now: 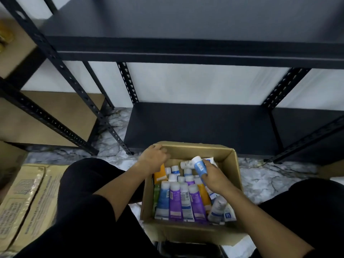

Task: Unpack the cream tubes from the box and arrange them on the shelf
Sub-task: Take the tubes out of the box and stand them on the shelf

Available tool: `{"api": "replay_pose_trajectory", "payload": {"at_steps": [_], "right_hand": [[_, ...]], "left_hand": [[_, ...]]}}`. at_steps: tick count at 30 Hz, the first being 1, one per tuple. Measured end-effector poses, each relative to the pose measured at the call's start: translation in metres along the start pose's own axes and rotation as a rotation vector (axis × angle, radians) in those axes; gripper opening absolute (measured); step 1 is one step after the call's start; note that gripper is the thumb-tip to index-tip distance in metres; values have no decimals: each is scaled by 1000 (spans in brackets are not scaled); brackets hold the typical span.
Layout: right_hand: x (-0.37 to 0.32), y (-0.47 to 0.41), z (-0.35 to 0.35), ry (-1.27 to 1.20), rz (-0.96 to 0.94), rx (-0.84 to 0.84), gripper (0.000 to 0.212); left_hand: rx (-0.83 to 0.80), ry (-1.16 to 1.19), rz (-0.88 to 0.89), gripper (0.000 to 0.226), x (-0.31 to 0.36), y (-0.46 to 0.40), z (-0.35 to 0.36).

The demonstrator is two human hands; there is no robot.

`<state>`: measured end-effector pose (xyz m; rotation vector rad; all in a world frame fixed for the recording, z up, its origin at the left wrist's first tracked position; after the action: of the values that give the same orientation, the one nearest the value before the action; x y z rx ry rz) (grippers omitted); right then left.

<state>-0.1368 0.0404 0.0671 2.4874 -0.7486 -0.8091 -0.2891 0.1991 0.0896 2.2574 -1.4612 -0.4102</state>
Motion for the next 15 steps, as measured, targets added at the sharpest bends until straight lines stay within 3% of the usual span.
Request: {"api": "replay_pose_trajectory", "payload": {"at_steps": [3, 9, 15], "right_hand": [[-6, 9, -26, -16, -61, -21, 53], [-13, 33, -107, -38, -84, 24, 29], [-49, 87, -198, -4, -147, 56, 44]], "left_hand": [[96, 104, -20, 49, -8, 17, -28], [356, 579, -100, 33, -30, 50, -81], [654, 1124, -118, 31, -43, 86, -131]]}}
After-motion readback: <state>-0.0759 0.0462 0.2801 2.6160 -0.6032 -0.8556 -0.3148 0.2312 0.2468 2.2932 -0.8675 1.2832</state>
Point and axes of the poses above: each hand's wrist, its own y-axis away from the middle knuckle, its own z-axis out of the palm, x = y × z, the point moved 5 cm from there along -y, towards the middle knuckle, and after that the axes turned 12 degrees about y, right-handed, at the moved point
